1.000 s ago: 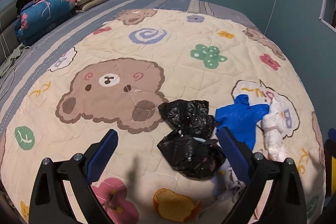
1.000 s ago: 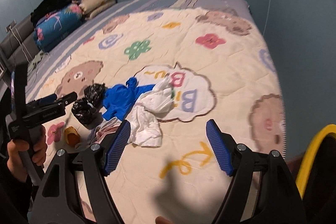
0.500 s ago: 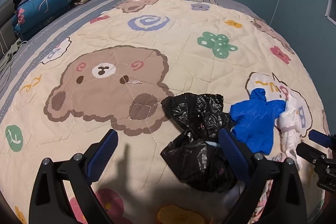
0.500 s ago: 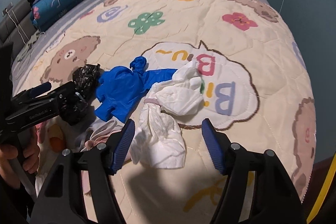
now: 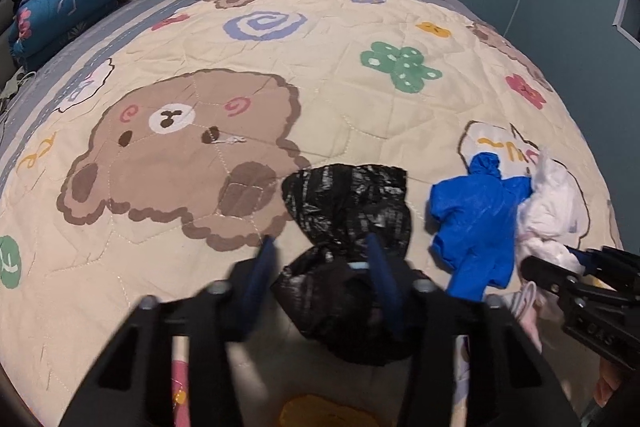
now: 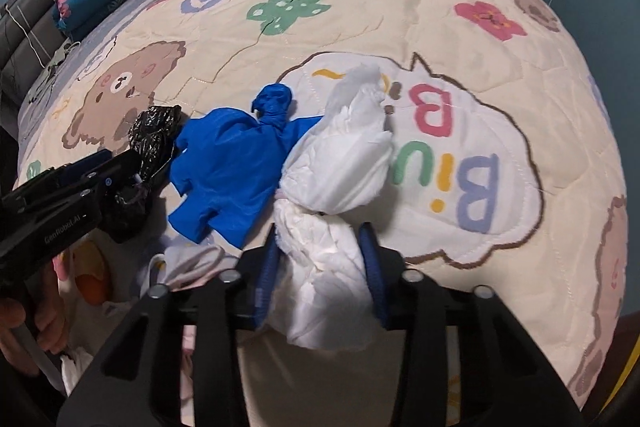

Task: Collect trash
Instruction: 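Grasp the black plastic bag with the left tool while the right tool grasps the white tissue, then lift the bag and tissue off the bed and carry them toward the yellow bin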

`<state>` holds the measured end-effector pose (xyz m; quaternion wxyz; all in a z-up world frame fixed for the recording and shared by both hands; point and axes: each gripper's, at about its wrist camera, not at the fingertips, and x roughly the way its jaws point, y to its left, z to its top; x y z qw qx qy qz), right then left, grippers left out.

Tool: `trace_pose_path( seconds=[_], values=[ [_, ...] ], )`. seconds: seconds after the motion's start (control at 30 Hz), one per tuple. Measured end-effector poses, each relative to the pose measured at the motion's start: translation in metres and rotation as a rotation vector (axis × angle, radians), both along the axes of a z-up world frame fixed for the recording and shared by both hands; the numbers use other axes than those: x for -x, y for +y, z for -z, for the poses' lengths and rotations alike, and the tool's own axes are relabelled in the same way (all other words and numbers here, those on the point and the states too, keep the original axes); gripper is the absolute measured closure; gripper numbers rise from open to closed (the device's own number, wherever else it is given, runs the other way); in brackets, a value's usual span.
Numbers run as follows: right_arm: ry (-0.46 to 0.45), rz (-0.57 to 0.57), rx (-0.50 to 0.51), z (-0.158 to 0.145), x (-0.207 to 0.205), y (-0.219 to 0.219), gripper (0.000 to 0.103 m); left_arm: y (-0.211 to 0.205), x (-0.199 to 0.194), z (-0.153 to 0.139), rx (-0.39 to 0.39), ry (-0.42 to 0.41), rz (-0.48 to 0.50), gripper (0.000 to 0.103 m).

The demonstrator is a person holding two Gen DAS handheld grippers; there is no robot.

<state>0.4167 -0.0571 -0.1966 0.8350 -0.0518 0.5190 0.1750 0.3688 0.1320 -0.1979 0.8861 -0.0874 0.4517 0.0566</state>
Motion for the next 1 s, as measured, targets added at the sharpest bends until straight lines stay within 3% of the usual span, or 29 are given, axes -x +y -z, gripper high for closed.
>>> trace_pose_path(
  seconds=[0.07, 0.2, 0.3, 0.63, 1.0],
  values=[
    [0.014, -0.005, -0.015, 0.001, 0.000, 0.002, 0.085, -0.003, 0.001, -0.001, -0.019, -0.004, 0.005, 0.089],
    [-0.011, -0.010, -0.022, -0.004, 0.006, 0.003, 0.090, 0.000, 0.006, -0.005, -0.004, -0.017, -0.005, 0.096],
    [-0.024, 0.000, -0.025, -0.008, 0.009, -0.003, 0.090, 0.004, 0.010, -0.010, 0.023, -0.026, -0.012, 0.098],
    [-0.054, 0.069, -0.061, -0.030, 0.021, -0.042, 0.090, 0.003, 0.026, -0.031, 0.010, -0.061, -0.013, 0.100],
    [-0.133, 0.115, -0.111, -0.077, 0.055, -0.088, 0.090, -0.004, 0.051, -0.069, 0.018, -0.139, -0.004, 0.101]
  ],
)
